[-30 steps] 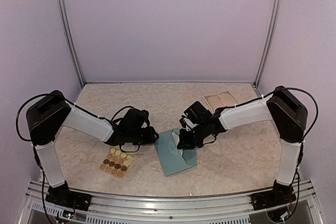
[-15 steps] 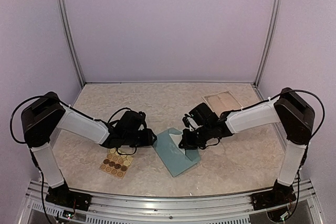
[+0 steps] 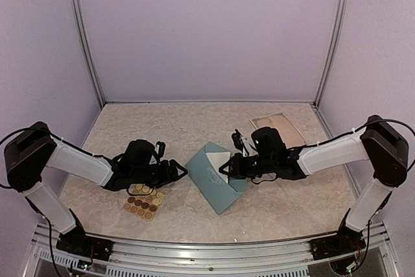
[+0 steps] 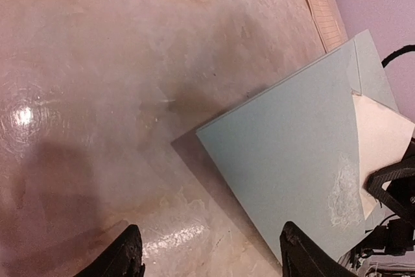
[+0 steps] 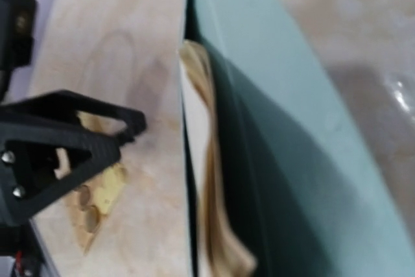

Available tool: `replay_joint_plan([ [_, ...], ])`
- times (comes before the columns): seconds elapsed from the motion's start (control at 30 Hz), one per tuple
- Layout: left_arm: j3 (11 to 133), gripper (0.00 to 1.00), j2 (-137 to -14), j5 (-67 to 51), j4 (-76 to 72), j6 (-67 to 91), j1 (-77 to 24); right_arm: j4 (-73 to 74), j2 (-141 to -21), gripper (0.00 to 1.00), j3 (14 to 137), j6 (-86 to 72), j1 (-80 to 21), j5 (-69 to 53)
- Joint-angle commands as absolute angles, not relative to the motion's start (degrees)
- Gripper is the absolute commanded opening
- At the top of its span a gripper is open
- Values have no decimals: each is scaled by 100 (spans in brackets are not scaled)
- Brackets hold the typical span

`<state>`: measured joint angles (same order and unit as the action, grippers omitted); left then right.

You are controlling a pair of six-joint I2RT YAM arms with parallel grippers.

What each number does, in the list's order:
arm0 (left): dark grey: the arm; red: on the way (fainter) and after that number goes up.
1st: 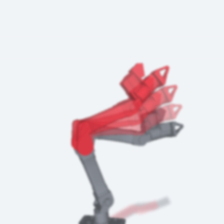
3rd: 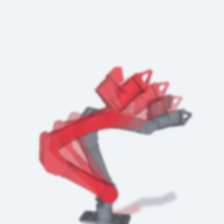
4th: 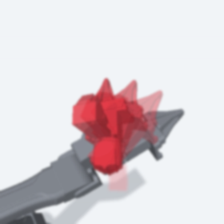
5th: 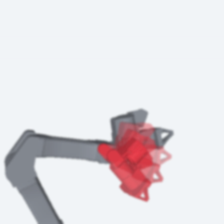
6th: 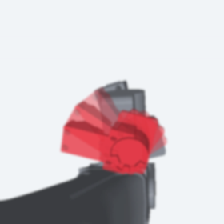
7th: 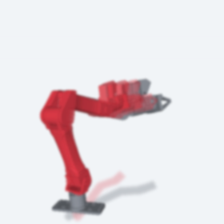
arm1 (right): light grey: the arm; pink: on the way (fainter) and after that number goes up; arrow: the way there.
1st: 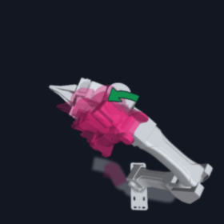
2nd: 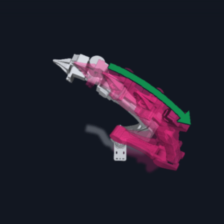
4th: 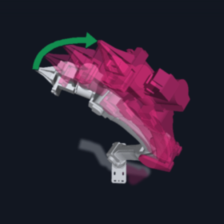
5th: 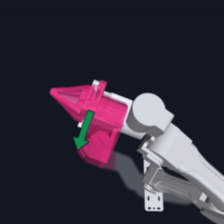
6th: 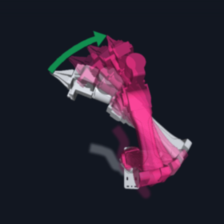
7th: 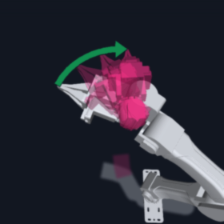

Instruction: Place the letter into the envelope and seal it

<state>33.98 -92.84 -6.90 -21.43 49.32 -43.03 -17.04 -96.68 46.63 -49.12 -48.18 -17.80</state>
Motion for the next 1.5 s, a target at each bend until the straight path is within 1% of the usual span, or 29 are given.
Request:
replay_joint_plan([
  [0.0, 3165, 69, -8930, -1193, -2960, 5180, -4271, -2674, -9204, 0, 4366, -4926, -4815, -1864],
  [0.17, 3054, 75, -8494, -1422, -3379, 5166, -4274, -3225, -8716, 0, 4052, -4859, -4813, -1804],
  [0.3, 3081, 78, -8077, -1541, -3505, 5053, -4304, -3548, -8318, 0, 3909, -4781, -4816, -1834],
  [0.43, 3238, 79, -7763, -1734, -3563, 4948, -4373, -3631, -8050, 0, 3920, -4668, -4819, -1910],
  [0.5, 3355, 77, -7683, -1808, -3561, 4860, -4444, -3706, -7962, 0, 3913, -4642, -4816, -1980],
  [0.57, 3460, 73, -7632, -1843, -3547, 4771, -4517, -3829, -7880, 0, 3883, -4641, -4821, -2033],
  [0.77, 3523, 51, -7550, -1925, -3878, 4693, -4605, -4047, -7754, 0, 3828, -4678, -4822, -2206],
  [0.87, 3550, 44, -7573, -1915, -3952, 4693, -4605, -4085, -7752, 0, 3832, -4699, -4817, -2335],
  [1.17, 3491, 17, -7612, -1984, -4313, 4632, -4612, -3951, -7691, 0, 3859, -4729, -4822, -2470],
  [1.2, 3475, 13, -7605, -1992, -4331, 4601, -4614, -3860, -7686, 0, 3878, -4714, -4818, -2473],
  [1.27, 3456, 0, -7586, -2020, -4294, 4502, -4614, -3664, -7646, 0, 3901, -4706, -4823, -2389],
  [1.47, 3294, 0, -7393, -2207, -4207, 4076, -4622, -2615, -7417, 0, 4090, -4656, -4761, -1992],
])
